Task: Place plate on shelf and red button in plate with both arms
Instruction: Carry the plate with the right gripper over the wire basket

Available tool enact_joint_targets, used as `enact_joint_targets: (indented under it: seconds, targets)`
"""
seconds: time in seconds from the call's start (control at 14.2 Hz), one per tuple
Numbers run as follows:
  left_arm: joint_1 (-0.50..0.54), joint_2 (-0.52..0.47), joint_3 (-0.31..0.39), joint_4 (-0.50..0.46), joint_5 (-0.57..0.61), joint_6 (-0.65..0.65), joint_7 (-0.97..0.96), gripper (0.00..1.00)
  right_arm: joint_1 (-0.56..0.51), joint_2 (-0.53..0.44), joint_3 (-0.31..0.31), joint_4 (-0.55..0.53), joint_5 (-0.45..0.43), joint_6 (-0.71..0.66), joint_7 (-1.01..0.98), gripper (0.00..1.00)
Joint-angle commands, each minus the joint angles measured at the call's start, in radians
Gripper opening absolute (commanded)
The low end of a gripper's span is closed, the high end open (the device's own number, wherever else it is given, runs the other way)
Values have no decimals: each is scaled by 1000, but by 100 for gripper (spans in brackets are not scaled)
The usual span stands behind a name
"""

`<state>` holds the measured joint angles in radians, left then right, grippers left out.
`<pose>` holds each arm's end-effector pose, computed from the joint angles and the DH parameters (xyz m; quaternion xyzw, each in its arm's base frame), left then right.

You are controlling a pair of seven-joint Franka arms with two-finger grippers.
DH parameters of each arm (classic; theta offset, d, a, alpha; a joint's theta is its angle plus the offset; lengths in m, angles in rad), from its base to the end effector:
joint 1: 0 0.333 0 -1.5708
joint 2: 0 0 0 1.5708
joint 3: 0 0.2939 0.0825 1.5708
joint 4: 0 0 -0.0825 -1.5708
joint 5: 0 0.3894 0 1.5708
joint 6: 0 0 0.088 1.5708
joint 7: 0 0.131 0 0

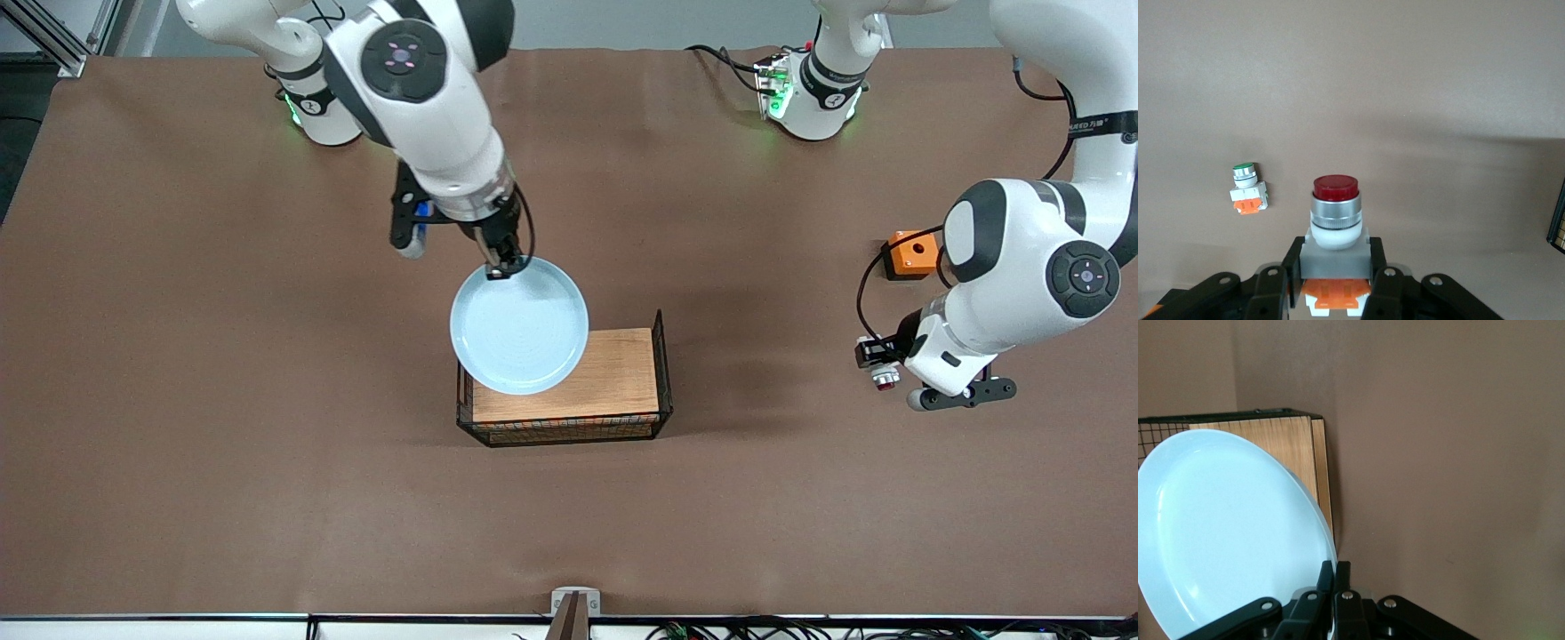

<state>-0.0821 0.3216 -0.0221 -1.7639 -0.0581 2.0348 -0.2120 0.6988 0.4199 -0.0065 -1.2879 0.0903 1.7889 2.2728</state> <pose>0.6282 -0.0695 0.3308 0.9969 0.0679 -0.0296 0.0248 0.5248 0.4489 0.4733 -0.6970 0.7146 0.0394 0.0441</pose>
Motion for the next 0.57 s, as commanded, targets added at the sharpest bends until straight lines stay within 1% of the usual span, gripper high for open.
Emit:
enact_joint_targets:
  seconds: [0.0,0.35,0.49]
  targets:
    - [1,2,-1,11,18,-19,-15,30,44,68,-15,64,-53,30,103,0]
    - [4,5,1,11,18,-18,-13,30,93,149,-15,65,-132,104,191,0]
    - [4,5,1,11,18,-18,-12,30,103,174,-17,64,-142,129,208,0]
